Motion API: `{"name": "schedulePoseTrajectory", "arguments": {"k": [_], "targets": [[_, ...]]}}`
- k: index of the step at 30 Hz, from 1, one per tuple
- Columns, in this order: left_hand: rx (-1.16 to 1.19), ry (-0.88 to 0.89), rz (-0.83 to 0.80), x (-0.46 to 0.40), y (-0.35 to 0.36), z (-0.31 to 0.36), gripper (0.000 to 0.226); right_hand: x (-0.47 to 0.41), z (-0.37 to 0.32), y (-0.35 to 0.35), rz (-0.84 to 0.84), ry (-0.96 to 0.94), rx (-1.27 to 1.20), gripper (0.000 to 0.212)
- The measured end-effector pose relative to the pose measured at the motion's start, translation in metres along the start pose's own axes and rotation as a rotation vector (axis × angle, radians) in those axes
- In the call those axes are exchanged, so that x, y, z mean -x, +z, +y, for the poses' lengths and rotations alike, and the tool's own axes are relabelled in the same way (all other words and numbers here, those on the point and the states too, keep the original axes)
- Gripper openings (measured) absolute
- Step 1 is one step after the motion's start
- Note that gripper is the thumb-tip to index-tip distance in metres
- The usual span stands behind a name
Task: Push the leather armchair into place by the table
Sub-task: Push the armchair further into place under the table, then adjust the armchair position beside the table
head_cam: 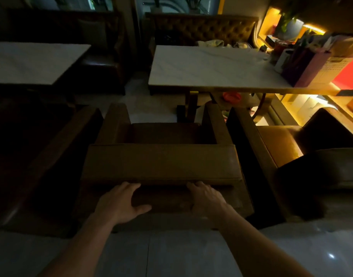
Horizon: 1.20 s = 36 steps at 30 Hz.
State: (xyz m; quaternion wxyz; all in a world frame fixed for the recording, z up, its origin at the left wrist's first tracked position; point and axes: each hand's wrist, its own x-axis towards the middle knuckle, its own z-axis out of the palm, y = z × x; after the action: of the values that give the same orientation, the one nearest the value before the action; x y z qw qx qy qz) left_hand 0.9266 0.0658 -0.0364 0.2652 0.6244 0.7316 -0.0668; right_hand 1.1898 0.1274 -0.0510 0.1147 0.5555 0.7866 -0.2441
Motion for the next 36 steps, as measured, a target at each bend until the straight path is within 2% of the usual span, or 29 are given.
{"name": "schedulePoseTrajectory", "arguments": {"k": [6,11,18,23,29,36], "targets": [[-0.029,0.007,0.064,0.049,-0.038,-0.042,0.108,0.034,-0.064,-0.026,0.069,-0.007,0.048,0.086],[-0.017,0.015,0.148,0.104,-0.068,-0.107,0.106,0.056,-0.146,-0.028,0.097,-0.038,0.098,0.092],[-0.017,-0.009,0.296,0.184,-0.099,-0.252,0.102,0.074,-0.3,-0.001,0.19,-0.136,0.112,0.099],[-0.016,-0.042,0.416,0.227,-0.106,-0.357,0.102,0.073,-0.408,0.028,0.252,-0.233,0.109,0.094],[-0.007,-0.118,0.572,0.243,-0.1,-0.468,0.102,0.044,-0.518,0.065,0.193,-0.317,0.146,0.095],[0.017,-0.209,0.566,0.226,-0.106,-0.594,0.103,-0.028,-0.635,0.1,0.136,-0.373,0.153,0.097]]}}
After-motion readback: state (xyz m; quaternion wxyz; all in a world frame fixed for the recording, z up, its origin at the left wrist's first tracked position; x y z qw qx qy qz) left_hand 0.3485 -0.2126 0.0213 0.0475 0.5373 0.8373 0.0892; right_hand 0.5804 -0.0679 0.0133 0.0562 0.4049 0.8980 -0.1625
